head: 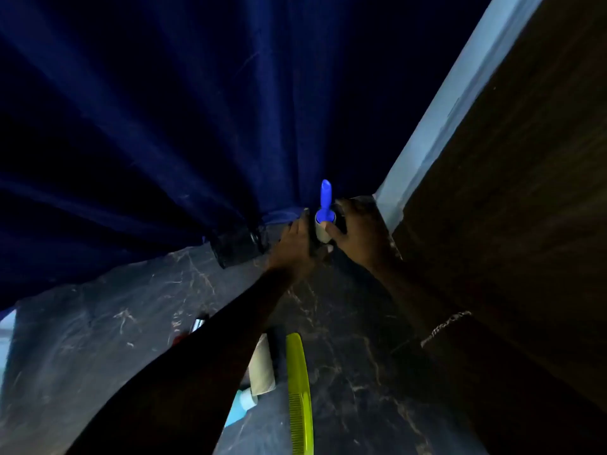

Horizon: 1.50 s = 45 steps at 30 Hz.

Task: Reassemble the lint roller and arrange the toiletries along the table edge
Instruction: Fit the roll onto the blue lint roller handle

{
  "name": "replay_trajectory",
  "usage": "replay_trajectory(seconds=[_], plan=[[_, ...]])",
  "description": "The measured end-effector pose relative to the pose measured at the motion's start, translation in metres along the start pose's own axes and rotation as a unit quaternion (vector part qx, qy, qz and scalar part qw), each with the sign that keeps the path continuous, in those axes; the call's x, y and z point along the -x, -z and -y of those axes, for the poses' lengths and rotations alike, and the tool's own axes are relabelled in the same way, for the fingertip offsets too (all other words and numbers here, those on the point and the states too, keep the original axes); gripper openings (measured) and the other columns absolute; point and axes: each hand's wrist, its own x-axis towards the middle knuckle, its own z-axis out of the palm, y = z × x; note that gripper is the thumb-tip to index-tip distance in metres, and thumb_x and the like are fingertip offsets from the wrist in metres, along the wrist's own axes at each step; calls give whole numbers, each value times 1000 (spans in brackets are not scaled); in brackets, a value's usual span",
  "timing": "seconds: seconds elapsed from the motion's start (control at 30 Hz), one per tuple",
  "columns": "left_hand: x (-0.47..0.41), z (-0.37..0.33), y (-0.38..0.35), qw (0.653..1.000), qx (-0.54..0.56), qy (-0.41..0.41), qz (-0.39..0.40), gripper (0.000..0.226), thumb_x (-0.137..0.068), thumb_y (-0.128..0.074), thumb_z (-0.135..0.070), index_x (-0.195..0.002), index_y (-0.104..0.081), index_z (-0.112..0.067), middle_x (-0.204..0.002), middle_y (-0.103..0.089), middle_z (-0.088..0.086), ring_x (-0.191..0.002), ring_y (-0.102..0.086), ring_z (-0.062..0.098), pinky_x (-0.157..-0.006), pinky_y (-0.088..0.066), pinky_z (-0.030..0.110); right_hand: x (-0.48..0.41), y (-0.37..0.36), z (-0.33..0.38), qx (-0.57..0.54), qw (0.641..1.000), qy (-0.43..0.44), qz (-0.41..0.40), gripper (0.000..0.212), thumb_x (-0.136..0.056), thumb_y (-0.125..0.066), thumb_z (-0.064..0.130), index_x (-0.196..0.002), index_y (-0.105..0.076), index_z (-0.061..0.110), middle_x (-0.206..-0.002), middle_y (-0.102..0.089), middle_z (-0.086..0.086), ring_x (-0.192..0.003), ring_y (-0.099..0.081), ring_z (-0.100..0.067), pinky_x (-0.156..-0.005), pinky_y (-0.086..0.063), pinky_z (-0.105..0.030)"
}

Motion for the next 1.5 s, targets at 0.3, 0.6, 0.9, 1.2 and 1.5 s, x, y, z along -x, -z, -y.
replay_trajectory(seconds=[0.3, 0.6, 0.9, 1.2, 1.5], plan=[[-24, -6, -17, 982, 188, 36, 0, 37, -100, -60, -18, -132, -44, -18, -111, -63, 0, -91, -64, 15, -77, -54, 31, -15, -14, 11, -139, 984, -87, 73, 30, -98, -55, 36, -117, -64, 16, -105, -70, -5, -95, -67, -19, -81, -51, -28], [23, -4, -11, 980, 199, -11, -8, 39, -97, -63, -38, -129, -42, -28, -104, -67, -7, -90, -67, 11, -78, -51, 27, 23, 9, 18, -224, 970, -86, 34, 30, -97, -60, 27, -121, -66, 11, -114, -70, -8, -102, -66, -20, -95, -52, -31], [113, -21, 0, 975, 205, -63, -56, 32, -89, -67, -55, -105, -53, -32, -94, -58, -11, -84, -58, 6, -76, -52, 41, 103, 43, 48, -484, 857, -160, 72, 17, -98, -59, 14, -113, -67, 13, -90, -69, -3, -71, -66, -11, -62, -59, -21], [220, -18, 16, 996, 93, -9, 4, 43, -83, -66, -50, -120, -54, -31, -103, -72, -1, -94, -70, 24, -81, -56, 44, 192, 68, 58, -342, 912, -142, 176, 46, -82, -61, 58, -78, -65, 13, -55, -64, -4, -48, -65, -12, -53, -53, -32], [273, -18, 37, 998, -58, 0, -16, 48, -79, -68, -43, -121, -53, -26, -112, -72, 2, -107, -65, 30, -84, -54, 40, 226, 105, 103, 49, 977, 205, 18, 31, -81, -65, 34, -108, -69, 22, -112, -62, 3, -101, -58, -22, -87, -48, -36]])
